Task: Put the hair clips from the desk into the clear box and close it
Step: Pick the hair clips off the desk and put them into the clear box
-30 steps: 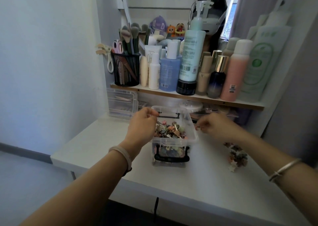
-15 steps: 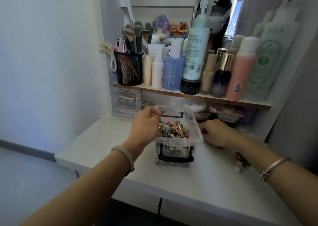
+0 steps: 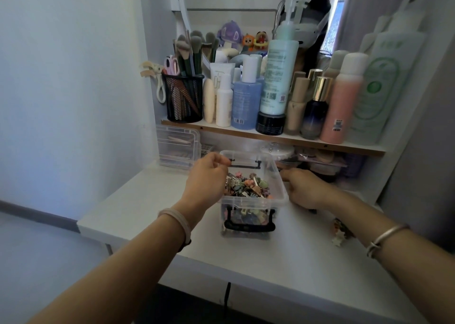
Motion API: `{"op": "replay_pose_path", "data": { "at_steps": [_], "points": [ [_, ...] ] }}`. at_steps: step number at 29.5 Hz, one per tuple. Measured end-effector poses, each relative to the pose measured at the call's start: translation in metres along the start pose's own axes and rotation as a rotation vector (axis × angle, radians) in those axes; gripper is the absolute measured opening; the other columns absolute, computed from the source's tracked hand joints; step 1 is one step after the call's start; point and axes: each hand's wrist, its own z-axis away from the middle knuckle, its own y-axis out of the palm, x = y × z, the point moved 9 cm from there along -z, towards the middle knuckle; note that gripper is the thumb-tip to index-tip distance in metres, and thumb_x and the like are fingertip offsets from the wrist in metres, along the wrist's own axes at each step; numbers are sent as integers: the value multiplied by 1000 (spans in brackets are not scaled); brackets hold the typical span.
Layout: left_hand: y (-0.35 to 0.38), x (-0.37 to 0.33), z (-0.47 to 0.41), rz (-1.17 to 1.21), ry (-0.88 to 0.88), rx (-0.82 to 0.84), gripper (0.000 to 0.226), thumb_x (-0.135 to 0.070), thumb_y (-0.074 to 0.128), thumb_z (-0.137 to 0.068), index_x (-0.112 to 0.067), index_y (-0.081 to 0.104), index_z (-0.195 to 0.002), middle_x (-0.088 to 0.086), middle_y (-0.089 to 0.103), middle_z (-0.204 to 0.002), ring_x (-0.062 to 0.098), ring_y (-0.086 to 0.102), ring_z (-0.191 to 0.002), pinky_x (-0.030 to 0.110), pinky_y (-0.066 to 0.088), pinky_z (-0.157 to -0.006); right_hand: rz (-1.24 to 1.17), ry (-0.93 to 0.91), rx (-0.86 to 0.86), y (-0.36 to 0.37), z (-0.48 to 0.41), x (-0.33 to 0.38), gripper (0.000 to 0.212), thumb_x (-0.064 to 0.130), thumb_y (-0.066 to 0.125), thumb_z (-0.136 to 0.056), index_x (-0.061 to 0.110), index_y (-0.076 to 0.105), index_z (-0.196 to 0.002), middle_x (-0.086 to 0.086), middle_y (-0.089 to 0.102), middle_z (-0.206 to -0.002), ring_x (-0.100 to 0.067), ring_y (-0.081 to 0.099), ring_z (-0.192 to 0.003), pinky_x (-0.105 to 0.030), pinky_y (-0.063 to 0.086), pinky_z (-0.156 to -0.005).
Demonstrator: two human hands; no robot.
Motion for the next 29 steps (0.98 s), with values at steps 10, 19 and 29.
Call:
{"op": "replay_pose_path", "data": {
  "at_steps": [10,19,29],
  "points": [
    [-2,-1,0,3,-10,-7,17,-5,38,-94,-14,53,-94,-3,52,-79,10,43,-53,21,36,-50,9,8,-39,-22,13,11,24,-3,55,-81,11,74,-87,-6,73,-94,-10,61,-76,-18,45,-61],
    [1,0,2,28,-31,0,17,-6,37,-95,-14,52,-95,-4,52,-80,10,42,-54,21,37,-50,-658,-38,-140,-79,46,38,13,17,67,-83,15,72,-94,2,72,-80,-9,66,-73,-19,55,-72],
    [5,-4,7,28,-33,-3,17,-5,37,-94,-13,52,-95,-3,51,-80,11,42,-53,23,37,-50,-183,140,-106,-39,37,-4,22,3,64,-81,9,67,-102,-3,63,-93,-15,60,-84,-20,44,-68]
  ]
}}
